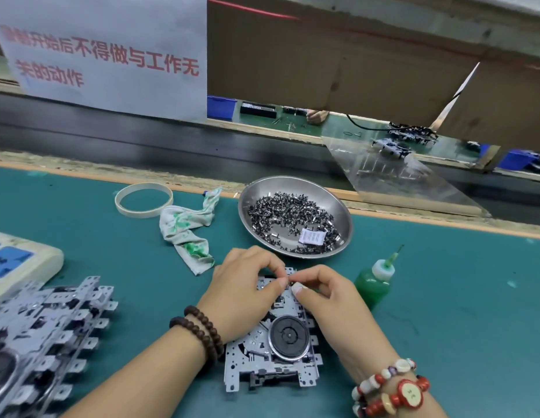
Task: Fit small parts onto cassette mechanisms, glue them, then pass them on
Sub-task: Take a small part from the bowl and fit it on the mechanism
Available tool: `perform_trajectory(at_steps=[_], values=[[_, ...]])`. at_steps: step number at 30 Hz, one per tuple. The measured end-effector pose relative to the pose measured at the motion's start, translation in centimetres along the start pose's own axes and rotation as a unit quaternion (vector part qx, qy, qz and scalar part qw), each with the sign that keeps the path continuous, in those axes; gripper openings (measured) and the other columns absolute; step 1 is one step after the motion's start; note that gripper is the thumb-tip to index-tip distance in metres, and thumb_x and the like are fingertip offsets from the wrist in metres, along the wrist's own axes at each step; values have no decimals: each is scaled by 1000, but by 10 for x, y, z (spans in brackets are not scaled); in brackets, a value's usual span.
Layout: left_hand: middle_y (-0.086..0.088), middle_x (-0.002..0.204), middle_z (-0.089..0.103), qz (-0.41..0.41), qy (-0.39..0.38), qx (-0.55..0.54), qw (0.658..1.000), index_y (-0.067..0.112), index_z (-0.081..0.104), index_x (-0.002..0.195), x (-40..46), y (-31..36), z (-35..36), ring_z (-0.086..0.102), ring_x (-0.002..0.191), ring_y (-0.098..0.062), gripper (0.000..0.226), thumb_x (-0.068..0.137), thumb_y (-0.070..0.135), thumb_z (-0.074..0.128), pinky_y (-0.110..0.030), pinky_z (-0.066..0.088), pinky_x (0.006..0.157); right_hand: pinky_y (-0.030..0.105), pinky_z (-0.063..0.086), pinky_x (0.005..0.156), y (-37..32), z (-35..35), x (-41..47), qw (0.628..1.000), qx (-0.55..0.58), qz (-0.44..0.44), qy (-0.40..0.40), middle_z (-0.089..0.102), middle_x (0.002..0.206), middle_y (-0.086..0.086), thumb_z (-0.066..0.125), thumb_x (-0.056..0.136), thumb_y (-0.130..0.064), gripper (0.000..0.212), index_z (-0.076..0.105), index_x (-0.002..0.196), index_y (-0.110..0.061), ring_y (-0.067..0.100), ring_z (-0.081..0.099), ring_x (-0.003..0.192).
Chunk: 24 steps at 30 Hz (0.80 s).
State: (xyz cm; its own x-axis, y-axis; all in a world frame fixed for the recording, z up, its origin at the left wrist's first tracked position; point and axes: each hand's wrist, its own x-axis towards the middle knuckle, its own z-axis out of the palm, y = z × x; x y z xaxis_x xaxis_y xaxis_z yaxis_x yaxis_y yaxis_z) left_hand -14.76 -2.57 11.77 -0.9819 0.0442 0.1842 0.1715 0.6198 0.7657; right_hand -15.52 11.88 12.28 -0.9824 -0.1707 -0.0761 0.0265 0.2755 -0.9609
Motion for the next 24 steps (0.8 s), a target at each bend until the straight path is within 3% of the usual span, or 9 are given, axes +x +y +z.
perform_trajectory(at_steps=[10,14,17,20,24], values=[[20,99,54,6,-6,3,1000,38,50,74,1,-1,1,39,104,-4,17,87,30,57,-37,32,100,8,41,53,2,4,3,999,50,13,16,63,70,-6,58,84,3,23,63,77,-19,-6,52,55],[22,95,54,28,2,-13,1000,45,52,78,-2,-1,0,40,101,-4,21,86,26,59,-24,32,91,11,39,49,2,6,3,997,63,22,27,61,76,2,56,82,4,23,59,81,-19,6,47,57],[23,98,55,49,-3,-13,999,53,58,78,-3,-2,-1,42,100,1,32,85,21,60,-16,30,88,11,37,46,2,6,4,996,79,23,26,60,69,0,54,82,6,24,57,83,-18,4,45,49],[24,95,56,58,-1,-10,998,52,60,73,-4,-2,0,43,98,6,36,83,17,61,-1,26,83,11,39,48,1,6,4,996,84,24,26,62,73,2,54,82,5,24,56,83,-19,9,49,58],[23,93,57,64,10,-11,998,48,62,70,-3,-1,1,48,98,2,35,80,14,61,-9,33,87,11,40,49,2,5,3,996,86,31,19,60,78,4,55,83,3,23,55,84,-20,11,49,62]])
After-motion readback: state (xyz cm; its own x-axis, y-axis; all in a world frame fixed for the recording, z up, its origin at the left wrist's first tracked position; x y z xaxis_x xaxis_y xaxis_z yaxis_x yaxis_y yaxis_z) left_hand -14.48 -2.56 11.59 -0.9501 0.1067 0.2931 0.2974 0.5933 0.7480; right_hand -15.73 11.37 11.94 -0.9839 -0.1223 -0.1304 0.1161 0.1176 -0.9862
